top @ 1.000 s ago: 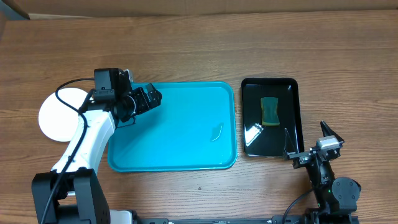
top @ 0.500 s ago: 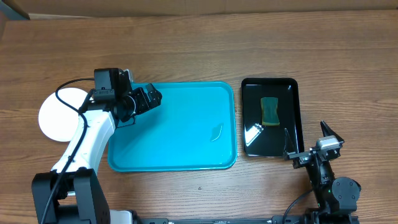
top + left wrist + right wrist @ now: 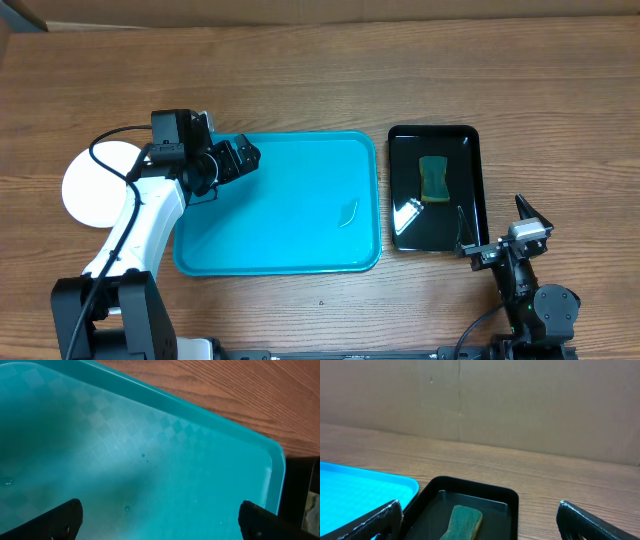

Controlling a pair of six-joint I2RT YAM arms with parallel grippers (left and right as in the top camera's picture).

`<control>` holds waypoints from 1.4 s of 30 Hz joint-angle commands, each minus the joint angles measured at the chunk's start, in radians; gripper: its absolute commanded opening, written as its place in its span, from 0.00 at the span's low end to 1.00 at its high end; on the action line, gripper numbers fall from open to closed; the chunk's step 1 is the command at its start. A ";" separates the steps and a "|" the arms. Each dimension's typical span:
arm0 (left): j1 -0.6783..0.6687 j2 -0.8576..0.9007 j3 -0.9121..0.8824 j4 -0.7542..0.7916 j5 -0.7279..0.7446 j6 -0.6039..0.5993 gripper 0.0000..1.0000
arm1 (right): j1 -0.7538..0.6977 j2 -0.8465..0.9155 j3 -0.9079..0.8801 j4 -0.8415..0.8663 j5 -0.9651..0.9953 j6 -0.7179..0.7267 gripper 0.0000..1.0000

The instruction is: Clean dirty plates on tray and stack at the side

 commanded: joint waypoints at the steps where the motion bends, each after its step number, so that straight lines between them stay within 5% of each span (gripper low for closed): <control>1: -0.005 0.007 -0.002 0.000 -0.007 0.023 1.00 | -0.007 -0.012 -0.011 0.005 0.006 -0.006 1.00; 26: -0.008 -0.023 -0.002 -0.001 -0.008 0.023 1.00 | -0.007 -0.012 -0.011 0.005 0.006 -0.006 1.00; 42: -0.008 -0.581 -0.002 -0.001 -0.007 0.023 1.00 | -0.007 -0.012 -0.011 0.005 0.006 -0.006 1.00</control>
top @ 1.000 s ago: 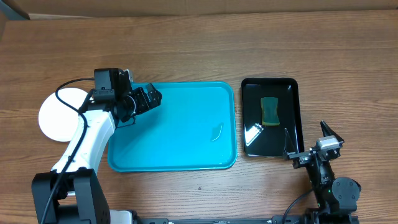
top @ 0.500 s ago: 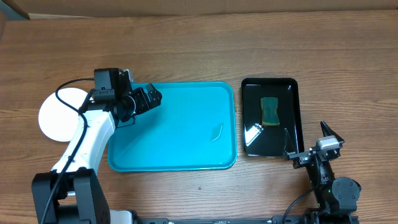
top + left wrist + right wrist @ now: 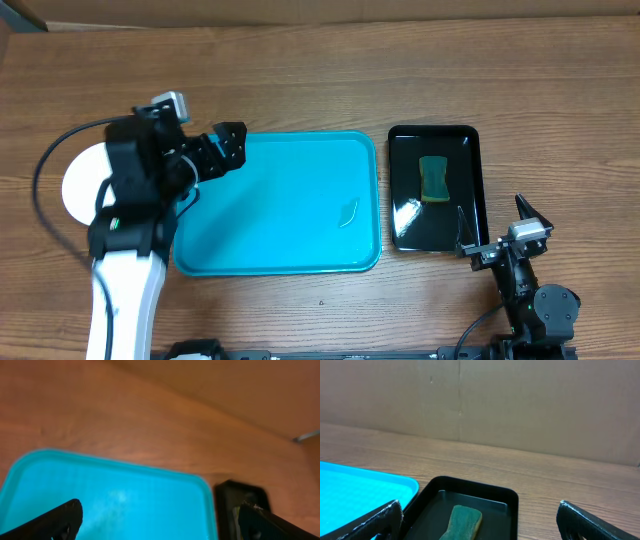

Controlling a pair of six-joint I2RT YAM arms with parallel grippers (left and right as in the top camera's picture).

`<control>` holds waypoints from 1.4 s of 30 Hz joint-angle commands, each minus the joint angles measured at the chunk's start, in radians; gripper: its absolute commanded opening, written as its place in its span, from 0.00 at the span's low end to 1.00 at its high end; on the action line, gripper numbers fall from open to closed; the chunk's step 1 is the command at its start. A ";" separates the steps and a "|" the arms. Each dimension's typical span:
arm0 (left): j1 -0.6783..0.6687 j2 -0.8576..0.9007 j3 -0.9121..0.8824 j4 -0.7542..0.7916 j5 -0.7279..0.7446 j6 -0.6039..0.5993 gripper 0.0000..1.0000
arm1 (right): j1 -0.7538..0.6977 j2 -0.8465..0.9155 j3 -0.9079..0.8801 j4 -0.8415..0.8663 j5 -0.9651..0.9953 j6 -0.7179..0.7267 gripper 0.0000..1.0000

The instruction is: Clean dirty plates on tray and stack at the side

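The blue tray [image 3: 280,240] lies mid-table with no plate on it, only a faint wet streak [image 3: 347,213]. A white plate [image 3: 78,195] rests on the table to the tray's left, partly hidden by my left arm. My left gripper [image 3: 232,145] hangs open over the tray's back left corner, nothing between its fingers. In the blurred left wrist view the left gripper [image 3: 160,510] looks across the blue tray [image 3: 115,495]. My right gripper [image 3: 490,215] stands open near the front of the black tray [image 3: 478,180], aimed at the green sponge [image 3: 462,522] in it.
The black tray [image 3: 470,490] holds the green sponge [image 3: 434,177] and stands just right of the blue tray. A cardboard wall [image 3: 520,405] closes off the back of the table. Bare wooden table [image 3: 300,80] lies behind both trays.
My left arm has pulled back to the left and risen. Its wrist camera was close over the tray's surface and now sees the whole tray from farther off. The right arm is unchanged.
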 commanded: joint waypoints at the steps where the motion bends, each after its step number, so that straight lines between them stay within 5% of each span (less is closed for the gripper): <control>1: -0.008 -0.145 -0.001 0.000 -0.004 0.023 1.00 | -0.006 -0.012 -0.011 0.005 0.006 -0.004 1.00; 7: -0.006 -0.340 -0.001 -0.055 -0.073 0.097 1.00 | -0.006 -0.012 -0.011 0.005 0.006 -0.004 1.00; 20: -0.005 -0.538 -0.004 -0.460 -0.137 0.101 1.00 | -0.006 -0.012 -0.011 0.005 0.006 -0.004 1.00; 28: -0.005 -0.743 -0.089 -0.485 -0.137 0.100 1.00 | -0.006 -0.012 -0.011 0.005 0.006 -0.004 1.00; 35: -0.005 -0.917 -0.257 -0.337 -0.136 0.030 1.00 | -0.006 -0.012 -0.011 0.005 0.006 -0.004 1.00; 42: -0.005 -1.047 -0.452 0.063 -0.133 -0.113 1.00 | -0.006 -0.012 -0.011 0.005 0.006 -0.004 1.00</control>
